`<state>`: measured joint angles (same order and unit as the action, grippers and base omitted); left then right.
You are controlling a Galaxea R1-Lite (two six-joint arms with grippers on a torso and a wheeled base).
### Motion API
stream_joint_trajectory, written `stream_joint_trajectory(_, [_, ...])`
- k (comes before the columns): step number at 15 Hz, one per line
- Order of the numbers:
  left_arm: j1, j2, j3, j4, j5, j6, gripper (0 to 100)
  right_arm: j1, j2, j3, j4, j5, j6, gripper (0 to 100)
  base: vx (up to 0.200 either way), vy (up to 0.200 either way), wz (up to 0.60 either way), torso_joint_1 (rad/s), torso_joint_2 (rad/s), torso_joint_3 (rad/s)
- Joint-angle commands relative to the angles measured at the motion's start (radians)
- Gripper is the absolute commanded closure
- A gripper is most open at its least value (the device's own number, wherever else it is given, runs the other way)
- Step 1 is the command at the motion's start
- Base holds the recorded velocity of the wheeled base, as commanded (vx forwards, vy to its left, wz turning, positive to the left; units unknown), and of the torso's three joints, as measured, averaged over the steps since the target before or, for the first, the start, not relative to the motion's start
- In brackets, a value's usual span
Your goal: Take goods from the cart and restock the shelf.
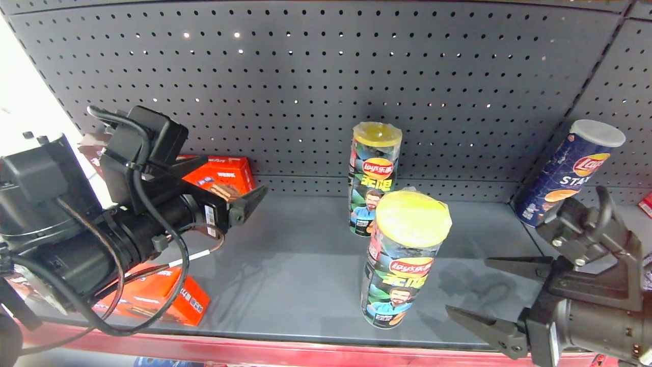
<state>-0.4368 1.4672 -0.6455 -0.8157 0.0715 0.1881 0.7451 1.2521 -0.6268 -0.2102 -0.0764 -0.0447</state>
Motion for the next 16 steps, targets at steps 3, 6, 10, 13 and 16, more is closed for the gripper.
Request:
stream_joint_trajectory(3, [-0.003,0.019,-0.028,0.000,0.001,0.002,0,-0.009,0.115,-0.073,0.005,-0.077,0.008,0,0.000,0.000,0.00,0.000,0.00,0.000])
stream_joint_trajectory(6, [-0.002,0.019,-0.031,0.000,0.001,0.002,0,-0.049,0.145,-0.076,0.003,-0.095,0.011,0,0.000,0.000,0.00,0.000,0.00,0.000])
stream_joint_trajectory(10, [-0.002,0.019,-0.034,0.000,0.001,0.002,0,-0.044,0.167,-0.090,0.002,-0.094,0.011,0,0.000,0.000,0.00,0.000,0.00,0.000])
stream_joint_trajectory(13, [0.000,0.019,-0.031,0.000,0.001,0.002,0,-0.018,0.170,-0.097,0.002,-0.094,0.011,0,0.000,0.000,0.00,0.000,0.00,0.000])
stream_joint_trajectory(16, [0.000,0.019,-0.032,0.000,0.001,0.002,0,-0.009,0.190,-0.113,0.000,-0.095,0.011,0,0.000,0.000,0.00,0.000,0.00,0.000])
